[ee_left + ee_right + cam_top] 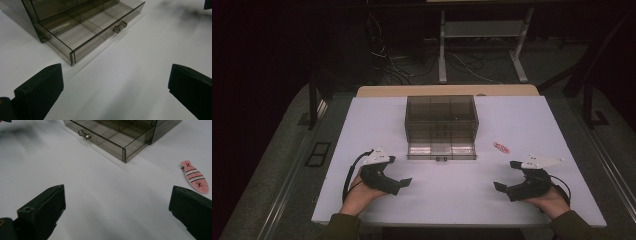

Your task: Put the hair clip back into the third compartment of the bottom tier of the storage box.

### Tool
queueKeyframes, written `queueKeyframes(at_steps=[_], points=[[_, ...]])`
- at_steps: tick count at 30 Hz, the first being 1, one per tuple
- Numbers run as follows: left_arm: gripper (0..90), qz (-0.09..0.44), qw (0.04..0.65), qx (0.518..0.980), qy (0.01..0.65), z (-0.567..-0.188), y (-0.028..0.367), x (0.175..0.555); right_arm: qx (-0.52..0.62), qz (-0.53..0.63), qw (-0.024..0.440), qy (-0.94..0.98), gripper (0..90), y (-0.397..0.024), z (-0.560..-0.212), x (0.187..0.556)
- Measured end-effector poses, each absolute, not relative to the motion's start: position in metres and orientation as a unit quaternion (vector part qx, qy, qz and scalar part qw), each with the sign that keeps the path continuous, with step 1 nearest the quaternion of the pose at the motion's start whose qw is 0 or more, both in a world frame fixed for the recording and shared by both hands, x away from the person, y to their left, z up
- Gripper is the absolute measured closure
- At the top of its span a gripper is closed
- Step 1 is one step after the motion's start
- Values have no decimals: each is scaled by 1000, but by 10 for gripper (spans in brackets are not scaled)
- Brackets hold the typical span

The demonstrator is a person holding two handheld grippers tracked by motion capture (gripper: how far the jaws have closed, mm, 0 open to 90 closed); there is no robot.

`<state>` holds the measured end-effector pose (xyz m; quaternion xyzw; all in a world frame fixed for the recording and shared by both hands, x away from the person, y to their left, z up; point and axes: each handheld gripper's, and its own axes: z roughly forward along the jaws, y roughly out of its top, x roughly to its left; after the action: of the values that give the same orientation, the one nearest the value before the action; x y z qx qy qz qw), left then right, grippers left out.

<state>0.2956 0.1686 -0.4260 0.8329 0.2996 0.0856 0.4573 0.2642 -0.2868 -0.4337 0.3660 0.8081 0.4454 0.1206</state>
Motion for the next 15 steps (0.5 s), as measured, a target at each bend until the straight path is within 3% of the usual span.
queueKeyframes(at_steps=[15], points=[[0,83,453,835,301,-430,168,297,372,452,105,804,1,-292,-432,270]])
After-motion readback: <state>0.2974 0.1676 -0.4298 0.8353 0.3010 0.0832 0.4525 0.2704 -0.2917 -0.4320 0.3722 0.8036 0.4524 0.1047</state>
